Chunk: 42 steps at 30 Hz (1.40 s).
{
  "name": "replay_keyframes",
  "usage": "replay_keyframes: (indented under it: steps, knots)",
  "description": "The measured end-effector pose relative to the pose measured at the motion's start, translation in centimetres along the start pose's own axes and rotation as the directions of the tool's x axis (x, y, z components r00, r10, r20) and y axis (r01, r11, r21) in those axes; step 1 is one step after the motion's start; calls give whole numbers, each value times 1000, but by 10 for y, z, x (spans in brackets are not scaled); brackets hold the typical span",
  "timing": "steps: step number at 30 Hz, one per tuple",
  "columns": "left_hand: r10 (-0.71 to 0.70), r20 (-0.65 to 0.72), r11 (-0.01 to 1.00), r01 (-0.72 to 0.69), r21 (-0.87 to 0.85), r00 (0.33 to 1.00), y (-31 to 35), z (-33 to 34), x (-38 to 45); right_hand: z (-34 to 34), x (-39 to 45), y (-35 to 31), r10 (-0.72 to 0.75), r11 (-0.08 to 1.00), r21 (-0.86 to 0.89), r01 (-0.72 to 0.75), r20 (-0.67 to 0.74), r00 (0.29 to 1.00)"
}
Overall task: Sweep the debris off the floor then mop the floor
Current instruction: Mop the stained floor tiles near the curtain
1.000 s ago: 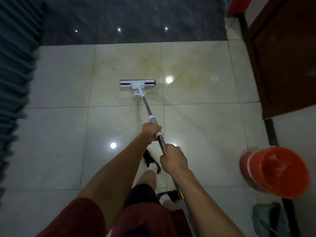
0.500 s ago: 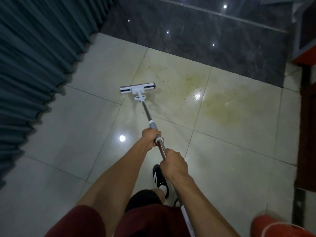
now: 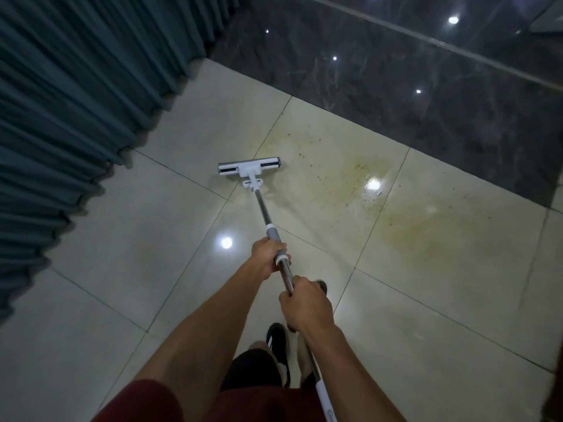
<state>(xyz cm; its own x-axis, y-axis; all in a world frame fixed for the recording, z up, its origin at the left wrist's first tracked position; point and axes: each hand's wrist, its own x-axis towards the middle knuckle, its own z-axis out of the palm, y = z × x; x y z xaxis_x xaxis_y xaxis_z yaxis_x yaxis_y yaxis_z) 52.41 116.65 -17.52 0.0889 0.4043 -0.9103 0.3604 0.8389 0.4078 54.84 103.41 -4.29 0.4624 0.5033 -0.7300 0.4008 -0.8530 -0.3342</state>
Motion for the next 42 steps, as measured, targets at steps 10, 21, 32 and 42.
replay_keyframes:
  steps: [10, 21, 32, 42]
  knots:
    - [0, 65, 995, 6, -100, 998, 86, 48, 46, -58, 90, -21, 35, 973, 228, -39, 19, 999]
    - [-16, 104, 997, 24, -77, 994, 201, 41, 126, -95, 187, -115, 81, 898, 432, -80, 16, 997]
    - [48, 154, 997, -56, 50, 987, 390, 27, 237, -143, 341, -254, 132, 862, 493, -116, 3, 991]
    - [85, 181, 985, -110, 133, 980, 513, 48, 325, -189, 464, -322, 115, 893, 438, -102, -2, 993]
